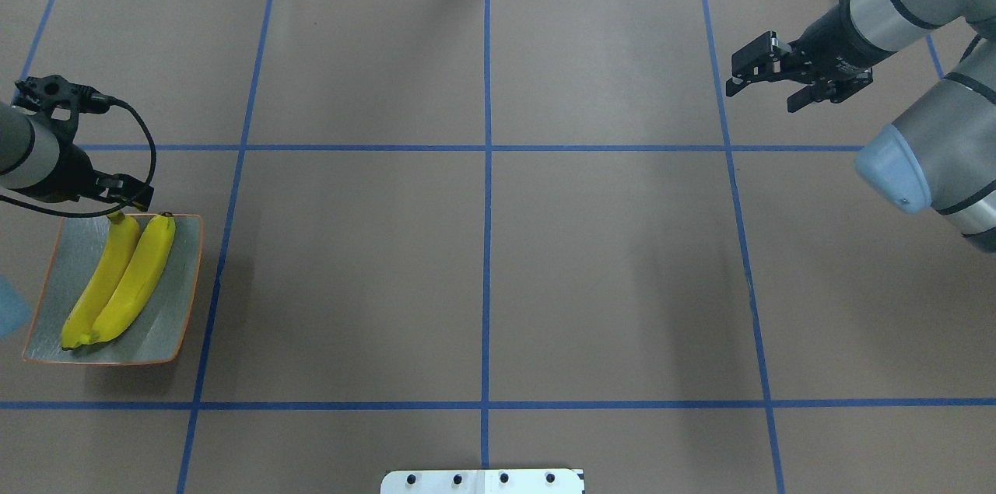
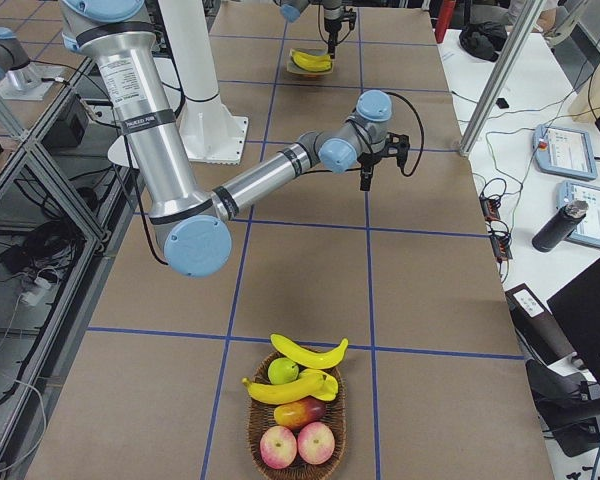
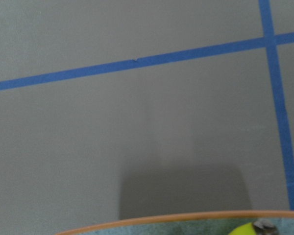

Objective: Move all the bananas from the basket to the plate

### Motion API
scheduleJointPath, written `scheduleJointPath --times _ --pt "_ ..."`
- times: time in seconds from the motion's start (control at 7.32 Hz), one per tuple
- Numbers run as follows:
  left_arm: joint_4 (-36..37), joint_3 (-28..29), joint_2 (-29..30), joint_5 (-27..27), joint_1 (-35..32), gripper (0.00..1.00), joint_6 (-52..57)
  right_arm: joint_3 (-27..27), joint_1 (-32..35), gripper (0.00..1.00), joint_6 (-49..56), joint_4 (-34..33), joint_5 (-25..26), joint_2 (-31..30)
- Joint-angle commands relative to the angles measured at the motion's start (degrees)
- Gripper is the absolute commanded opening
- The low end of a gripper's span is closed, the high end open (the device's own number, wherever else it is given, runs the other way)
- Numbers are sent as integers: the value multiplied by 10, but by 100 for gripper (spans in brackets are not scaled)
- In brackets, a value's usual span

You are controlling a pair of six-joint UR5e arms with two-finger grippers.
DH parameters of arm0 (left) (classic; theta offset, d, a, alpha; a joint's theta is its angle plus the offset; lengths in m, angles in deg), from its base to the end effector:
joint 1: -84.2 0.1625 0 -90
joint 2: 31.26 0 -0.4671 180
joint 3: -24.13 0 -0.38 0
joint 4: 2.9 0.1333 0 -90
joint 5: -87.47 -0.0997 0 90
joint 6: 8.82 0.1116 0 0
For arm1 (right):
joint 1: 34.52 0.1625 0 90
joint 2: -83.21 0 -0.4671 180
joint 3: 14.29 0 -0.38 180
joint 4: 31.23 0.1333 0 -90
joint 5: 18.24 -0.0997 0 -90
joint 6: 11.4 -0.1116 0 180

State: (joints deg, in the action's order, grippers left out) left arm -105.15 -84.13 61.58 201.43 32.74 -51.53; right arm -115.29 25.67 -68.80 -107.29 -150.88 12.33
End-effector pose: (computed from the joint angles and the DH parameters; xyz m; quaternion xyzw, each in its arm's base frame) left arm 0.2533 -0.4592 0.5226 0.0836 0.3337 0.0254 0.9386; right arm -0.2534 -0.5583 0.4028 0.0206 -0.4850 0.0735 0.8712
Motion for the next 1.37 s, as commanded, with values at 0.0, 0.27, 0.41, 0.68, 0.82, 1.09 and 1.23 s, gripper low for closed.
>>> scheduleJointPath --times 0.0,0.27,0.41,0.68,0.82,1.09,1.23 --pt "8 1 36 5 -41 100 -2 -1 17 100 3 0 -1 -1" --pt "68 8 109 27 -48 100 -27 8 60 100 115 -2 0 -38" --pt "68 9 133 41 -47 100 -61 27 96 100 200 -2 -1 -61" --pt "67 11 154 43 -43 100 -84 51 159 100 333 -30 0 -100" --pt "65 12 162 43 -42 100 -91 49 190 100 391 -57 -1 -109" --pt "66 14 182 43 -39 100 -117 52 207 100 427 -84 18 -150" --pt "66 15 194 51 -38 100 -132 51 224 100 464 -86 51 -173"
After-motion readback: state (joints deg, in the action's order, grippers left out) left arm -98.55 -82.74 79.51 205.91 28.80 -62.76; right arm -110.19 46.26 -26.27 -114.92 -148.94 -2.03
